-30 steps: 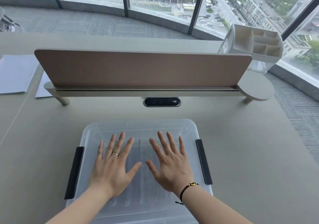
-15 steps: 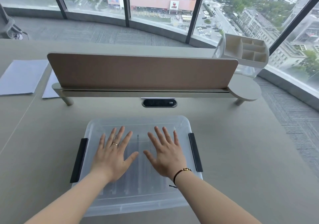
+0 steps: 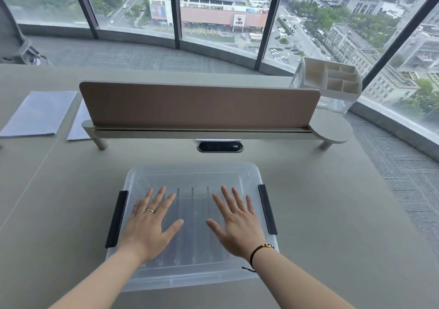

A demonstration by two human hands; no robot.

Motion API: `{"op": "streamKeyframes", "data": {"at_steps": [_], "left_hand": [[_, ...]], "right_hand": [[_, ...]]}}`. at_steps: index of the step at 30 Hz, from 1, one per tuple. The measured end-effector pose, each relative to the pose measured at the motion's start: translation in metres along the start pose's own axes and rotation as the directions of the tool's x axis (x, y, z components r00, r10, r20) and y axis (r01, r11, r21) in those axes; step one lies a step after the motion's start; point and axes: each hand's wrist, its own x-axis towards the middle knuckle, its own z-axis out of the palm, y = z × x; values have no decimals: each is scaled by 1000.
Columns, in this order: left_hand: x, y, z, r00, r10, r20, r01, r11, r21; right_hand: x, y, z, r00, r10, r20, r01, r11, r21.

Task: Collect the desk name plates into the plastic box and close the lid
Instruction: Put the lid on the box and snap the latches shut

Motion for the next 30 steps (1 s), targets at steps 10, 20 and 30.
{"op": "streamKeyframes", "data": {"at_steps": [10,20,30], "left_hand": [[-1,4,3,1000,-12,10,11,991,132],[3,3,6,1000,7,7,-8,985,170],[4,5,0,996,-4,84,-12,982,189]], "right_hand": [[2,-1,10,999,-17,-39,15,999,-38],[7,1,12,999,-40,-18,39,998,-46],[7,-1,11,999,-31,30,33,998,-58]]}}
